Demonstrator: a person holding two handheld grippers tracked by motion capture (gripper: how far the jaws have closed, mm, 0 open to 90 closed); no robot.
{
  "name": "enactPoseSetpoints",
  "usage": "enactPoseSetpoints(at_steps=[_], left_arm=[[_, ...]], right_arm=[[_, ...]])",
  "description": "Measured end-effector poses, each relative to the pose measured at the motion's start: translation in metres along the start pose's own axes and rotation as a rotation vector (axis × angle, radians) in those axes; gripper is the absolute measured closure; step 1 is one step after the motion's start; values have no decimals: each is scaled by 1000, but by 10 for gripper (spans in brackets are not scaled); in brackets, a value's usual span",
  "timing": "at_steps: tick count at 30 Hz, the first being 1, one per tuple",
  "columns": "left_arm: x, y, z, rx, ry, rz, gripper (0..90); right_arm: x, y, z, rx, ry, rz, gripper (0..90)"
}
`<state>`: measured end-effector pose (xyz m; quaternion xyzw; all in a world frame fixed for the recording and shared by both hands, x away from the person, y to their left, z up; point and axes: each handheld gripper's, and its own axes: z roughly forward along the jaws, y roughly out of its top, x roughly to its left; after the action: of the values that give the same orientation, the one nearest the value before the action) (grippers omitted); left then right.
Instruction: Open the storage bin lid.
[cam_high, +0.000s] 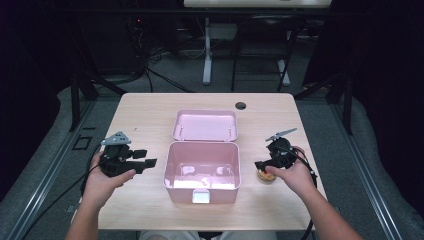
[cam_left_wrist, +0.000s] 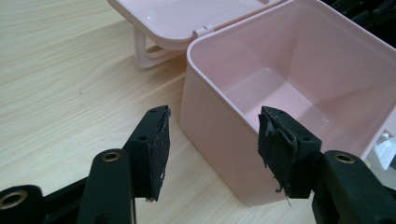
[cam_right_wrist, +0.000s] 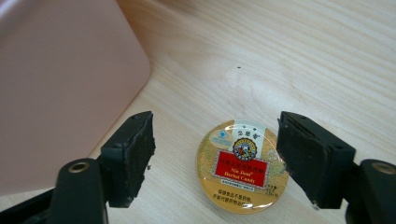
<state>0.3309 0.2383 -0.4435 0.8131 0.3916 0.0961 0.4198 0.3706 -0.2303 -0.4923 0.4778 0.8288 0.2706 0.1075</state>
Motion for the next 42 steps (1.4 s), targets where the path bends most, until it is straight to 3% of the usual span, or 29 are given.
enactPoseSetpoints(at_steps=[13,17,42], left_arm=[[-1,0,-1,-2,-8,-2,439],[-1,0,-1,0,-13,1,439],[2,-1,-3,-6,-11,-19,439]], right_arm=[[-5,3,21,114,-25,1,221],[-5,4,25,118,-48,-6,218],[-14,-8,41,148,-58,26,172]])
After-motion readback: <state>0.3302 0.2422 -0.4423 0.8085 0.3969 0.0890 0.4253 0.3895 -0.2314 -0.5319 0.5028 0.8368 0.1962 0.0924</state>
